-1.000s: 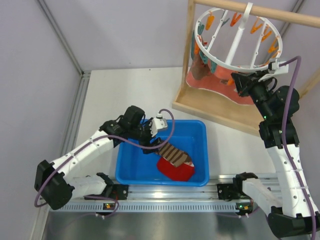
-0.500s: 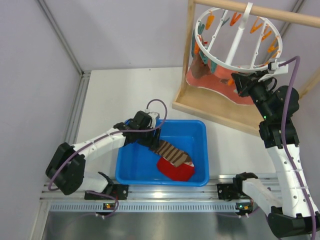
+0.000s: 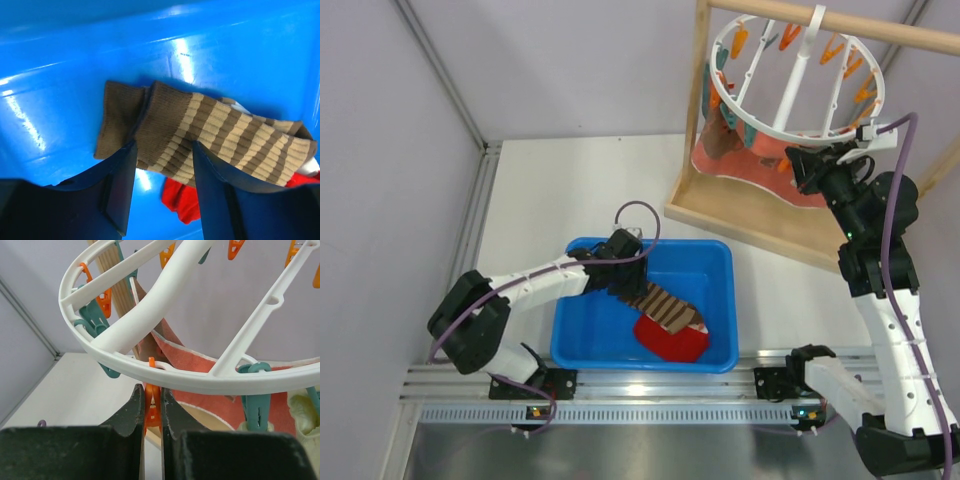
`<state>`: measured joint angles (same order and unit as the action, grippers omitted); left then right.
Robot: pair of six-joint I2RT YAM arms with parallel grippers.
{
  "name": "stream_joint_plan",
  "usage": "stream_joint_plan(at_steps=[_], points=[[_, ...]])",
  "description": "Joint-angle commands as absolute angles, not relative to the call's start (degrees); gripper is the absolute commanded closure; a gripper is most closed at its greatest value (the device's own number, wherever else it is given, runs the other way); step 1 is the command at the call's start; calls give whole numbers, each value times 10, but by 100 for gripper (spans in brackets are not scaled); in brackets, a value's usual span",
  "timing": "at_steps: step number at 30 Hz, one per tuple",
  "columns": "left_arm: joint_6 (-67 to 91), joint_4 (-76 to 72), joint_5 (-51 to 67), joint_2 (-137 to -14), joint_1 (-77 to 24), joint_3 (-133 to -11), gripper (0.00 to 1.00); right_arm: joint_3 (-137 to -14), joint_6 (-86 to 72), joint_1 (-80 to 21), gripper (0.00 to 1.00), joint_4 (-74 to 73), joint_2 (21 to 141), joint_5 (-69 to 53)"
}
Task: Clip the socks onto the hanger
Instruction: Pick up the sock from the bin.
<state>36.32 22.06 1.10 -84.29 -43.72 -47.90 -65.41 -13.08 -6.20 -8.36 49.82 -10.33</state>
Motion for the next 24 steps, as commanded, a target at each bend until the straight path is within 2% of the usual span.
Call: stream_joint_plan(at_steps=[1, 3, 4, 6, 7, 10, 11, 13, 20, 24], points=[[390, 190, -18, -856, -445, -494, 47, -669, -123, -59, 100, -108, 484, -104], [389, 191, -25, -869, -444, -497, 52, -669, -124, -59, 100, -108, 484, -104], [387, 188, -23, -873, -444, -498, 60, -669, -124, -59, 100, -107, 484, -104], [383, 189, -18, -881, -444, -504, 66, -668, -124, -59, 100, -108, 483, -103], [381, 190, -18, -881, -444, -504, 72, -668, -123, -58, 100, -108, 483, -103], [373, 189, -23, -876, -446, -504, 78, -664, -121, -59, 100, -107, 480, -101], [369, 189, -25, -871, -446, -505, 87, -663, -122, -59, 100, -105, 480, -101], [352, 191, -32, -847, -447, -505, 100, -662, -122, -58, 100, -105, 478, -102], [246, 208, -47, -729, -468, -531, 100, -664, -119, -59, 100, -105, 477, -104], [113, 214, -52, -683, -515, -562, 100, -667, -117, -59, 100, -105, 475, -106]])
